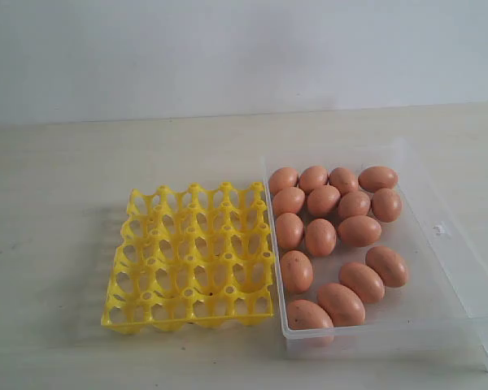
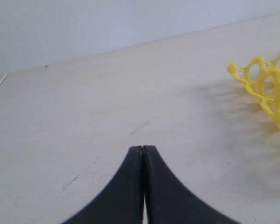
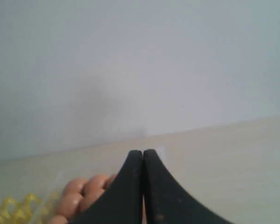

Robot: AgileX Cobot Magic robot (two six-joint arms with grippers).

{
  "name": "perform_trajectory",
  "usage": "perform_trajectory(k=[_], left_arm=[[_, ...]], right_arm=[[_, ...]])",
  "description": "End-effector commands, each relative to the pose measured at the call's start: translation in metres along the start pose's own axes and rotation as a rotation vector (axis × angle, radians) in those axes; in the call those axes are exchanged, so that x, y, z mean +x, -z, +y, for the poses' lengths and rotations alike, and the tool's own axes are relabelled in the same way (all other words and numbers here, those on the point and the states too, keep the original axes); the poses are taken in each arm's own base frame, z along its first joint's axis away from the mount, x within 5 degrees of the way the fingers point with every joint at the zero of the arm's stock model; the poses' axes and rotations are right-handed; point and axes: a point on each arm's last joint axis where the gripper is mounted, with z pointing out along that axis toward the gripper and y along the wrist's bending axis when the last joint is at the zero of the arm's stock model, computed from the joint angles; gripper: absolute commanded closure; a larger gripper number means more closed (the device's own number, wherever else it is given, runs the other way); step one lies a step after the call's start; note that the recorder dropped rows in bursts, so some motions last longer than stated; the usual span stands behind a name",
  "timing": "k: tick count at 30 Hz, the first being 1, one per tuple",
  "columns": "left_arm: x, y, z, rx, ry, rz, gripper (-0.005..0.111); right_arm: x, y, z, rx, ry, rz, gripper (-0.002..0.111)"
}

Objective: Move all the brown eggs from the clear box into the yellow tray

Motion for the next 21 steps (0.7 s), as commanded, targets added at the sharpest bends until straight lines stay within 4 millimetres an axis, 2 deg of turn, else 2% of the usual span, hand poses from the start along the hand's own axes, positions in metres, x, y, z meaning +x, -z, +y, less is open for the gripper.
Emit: perform_trajectory(k=[1, 6, 14, 21], left_arm=[[-0.0024, 0.0009, 0.0003, -0.003, 0.013, -0.02, 0.107], [-0.0024, 0.0009, 0.0003, -0.003, 0.013, -0.02, 0.107], [-0.0024, 0.0009, 0.0003, -0.003, 0.013, -0.02, 0.107], [-0.0024, 0.0009, 0.0003, -0.003, 0.013, -0.02, 0.107]], right_arm=[[-0.0106, 0.0011, 0.0023, -0.039, -0.172, -0.127, 0.108], [-0.0112, 0.0012, 0.0024, -0.041, -0.182, -0.133, 0.108], [-0.0144, 0.0017, 0.0029, -0.061, -0.296, -0.165, 0.108], [-0.0155, 0.002, 0.0032, -0.065, -0.3, -0.177, 0.108]])
